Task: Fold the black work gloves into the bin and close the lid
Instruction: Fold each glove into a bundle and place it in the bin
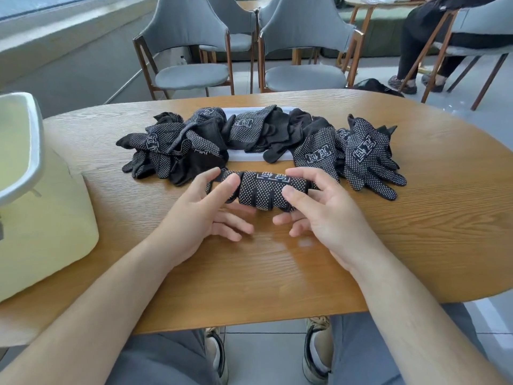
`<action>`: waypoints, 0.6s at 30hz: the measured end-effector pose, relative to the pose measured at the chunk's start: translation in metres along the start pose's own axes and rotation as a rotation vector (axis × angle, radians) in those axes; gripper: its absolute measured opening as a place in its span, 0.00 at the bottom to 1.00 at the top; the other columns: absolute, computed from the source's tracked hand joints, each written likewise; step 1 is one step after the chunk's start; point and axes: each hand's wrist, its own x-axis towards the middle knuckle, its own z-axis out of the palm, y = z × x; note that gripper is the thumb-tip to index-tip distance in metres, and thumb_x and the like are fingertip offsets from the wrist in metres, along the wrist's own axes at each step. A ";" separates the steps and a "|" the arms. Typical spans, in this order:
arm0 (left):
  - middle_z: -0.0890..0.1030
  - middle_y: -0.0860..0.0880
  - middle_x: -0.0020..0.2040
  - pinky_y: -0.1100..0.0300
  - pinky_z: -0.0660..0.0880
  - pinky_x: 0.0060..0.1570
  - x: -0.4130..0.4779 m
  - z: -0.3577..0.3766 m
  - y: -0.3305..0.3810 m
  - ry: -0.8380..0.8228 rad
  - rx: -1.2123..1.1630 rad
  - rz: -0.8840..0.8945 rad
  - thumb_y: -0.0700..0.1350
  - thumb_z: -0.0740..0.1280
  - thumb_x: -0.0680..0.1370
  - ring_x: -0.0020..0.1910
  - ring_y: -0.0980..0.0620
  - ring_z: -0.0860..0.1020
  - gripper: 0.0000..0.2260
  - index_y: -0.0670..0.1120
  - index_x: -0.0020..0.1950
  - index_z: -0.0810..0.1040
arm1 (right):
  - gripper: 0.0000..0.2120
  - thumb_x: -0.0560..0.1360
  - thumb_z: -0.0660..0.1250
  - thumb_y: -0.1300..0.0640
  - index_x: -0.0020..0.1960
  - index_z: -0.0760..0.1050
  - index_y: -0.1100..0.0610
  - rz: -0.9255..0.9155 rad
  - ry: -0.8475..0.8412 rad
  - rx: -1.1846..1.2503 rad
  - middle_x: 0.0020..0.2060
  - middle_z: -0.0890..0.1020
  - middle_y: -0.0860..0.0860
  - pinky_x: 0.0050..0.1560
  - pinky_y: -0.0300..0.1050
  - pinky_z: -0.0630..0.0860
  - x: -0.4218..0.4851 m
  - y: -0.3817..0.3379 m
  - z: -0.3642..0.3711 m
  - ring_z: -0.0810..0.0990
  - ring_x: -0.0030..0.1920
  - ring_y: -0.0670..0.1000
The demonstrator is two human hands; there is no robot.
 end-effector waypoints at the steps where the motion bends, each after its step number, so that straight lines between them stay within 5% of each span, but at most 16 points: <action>1: 0.85 0.36 0.51 0.55 0.81 0.32 0.001 0.000 0.000 -0.042 -0.027 -0.016 0.57 0.71 0.77 0.43 0.36 0.85 0.34 0.50 0.78 0.60 | 0.12 0.81 0.70 0.56 0.62 0.77 0.47 0.000 -0.011 0.013 0.45 0.84 0.52 0.37 0.48 0.80 0.000 0.001 -0.001 0.88 0.43 0.56; 4: 0.83 0.39 0.59 0.55 0.83 0.40 0.001 -0.003 0.001 -0.108 -0.090 -0.016 0.53 0.68 0.78 0.51 0.36 0.85 0.26 0.47 0.73 0.67 | 0.12 0.81 0.69 0.59 0.62 0.77 0.48 0.007 -0.073 0.052 0.45 0.86 0.50 0.36 0.44 0.80 0.000 0.001 -0.002 0.88 0.44 0.57; 11: 0.84 0.42 0.57 0.54 0.82 0.51 0.004 -0.006 -0.004 -0.094 -0.191 0.021 0.43 0.71 0.74 0.57 0.45 0.83 0.19 0.38 0.63 0.75 | 0.12 0.81 0.68 0.60 0.63 0.76 0.52 0.031 -0.148 0.074 0.53 0.85 0.56 0.46 0.49 0.84 -0.001 0.001 -0.001 0.88 0.49 0.57; 18: 0.83 0.39 0.60 0.52 0.80 0.58 -0.004 -0.003 -0.001 -0.080 -0.195 0.043 0.41 0.69 0.75 0.60 0.43 0.82 0.20 0.33 0.64 0.76 | 0.09 0.81 0.69 0.60 0.60 0.77 0.58 0.121 -0.165 0.099 0.53 0.86 0.60 0.45 0.48 0.81 0.003 -0.012 0.002 0.88 0.49 0.60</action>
